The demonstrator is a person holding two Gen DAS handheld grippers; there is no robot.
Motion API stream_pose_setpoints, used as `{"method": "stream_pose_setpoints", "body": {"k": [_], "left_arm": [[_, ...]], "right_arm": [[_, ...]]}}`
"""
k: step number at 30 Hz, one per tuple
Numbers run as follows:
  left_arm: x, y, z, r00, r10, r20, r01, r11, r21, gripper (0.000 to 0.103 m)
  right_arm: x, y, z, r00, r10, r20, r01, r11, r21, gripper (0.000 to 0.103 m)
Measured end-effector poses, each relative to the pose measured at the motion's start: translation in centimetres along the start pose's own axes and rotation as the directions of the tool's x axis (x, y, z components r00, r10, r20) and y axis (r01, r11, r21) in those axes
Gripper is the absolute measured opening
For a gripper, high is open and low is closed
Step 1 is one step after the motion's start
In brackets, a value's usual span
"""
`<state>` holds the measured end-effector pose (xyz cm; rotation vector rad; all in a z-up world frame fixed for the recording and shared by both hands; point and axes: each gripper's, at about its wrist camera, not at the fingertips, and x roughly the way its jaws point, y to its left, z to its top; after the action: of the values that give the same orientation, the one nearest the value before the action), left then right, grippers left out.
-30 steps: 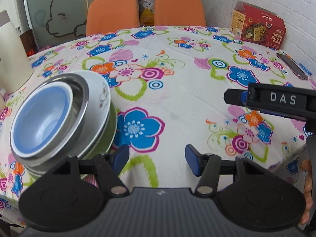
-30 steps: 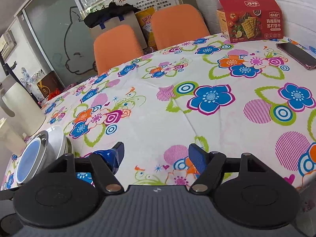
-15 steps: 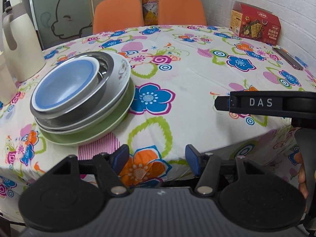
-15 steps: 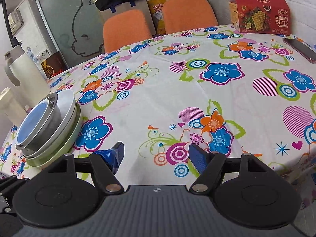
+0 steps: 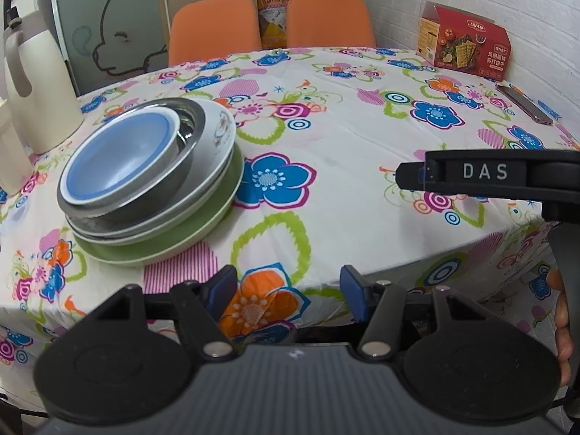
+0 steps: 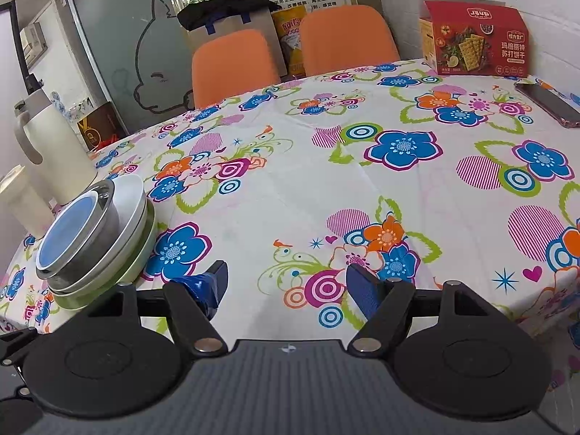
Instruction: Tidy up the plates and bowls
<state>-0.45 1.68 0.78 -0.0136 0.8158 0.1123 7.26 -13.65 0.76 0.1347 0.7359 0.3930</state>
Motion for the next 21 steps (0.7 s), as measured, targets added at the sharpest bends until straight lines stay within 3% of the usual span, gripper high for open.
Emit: {"method": "stream_pose_setpoints", "body": {"k": [17, 21], "left_arm": [[-0.28, -0.03, -0.01, 1.0, 0.023, -0.001, -0.023, 1.0, 0.001, 0.057], [-0.67, 0.29, -0.02, 0.999, -0.003, 0.041, 0.004, 1.0, -0.016, 0.057]], "right_arm": [[-0.21, 0.56, -0.11, 0.999, 0.042, -0.008, -0.042, 0.999, -0.006, 0.058], [-0.16, 0.68, -0.07, 0.999, 0.044, -0.008, -0.044, 0.999, -0.011, 0.059]]}}
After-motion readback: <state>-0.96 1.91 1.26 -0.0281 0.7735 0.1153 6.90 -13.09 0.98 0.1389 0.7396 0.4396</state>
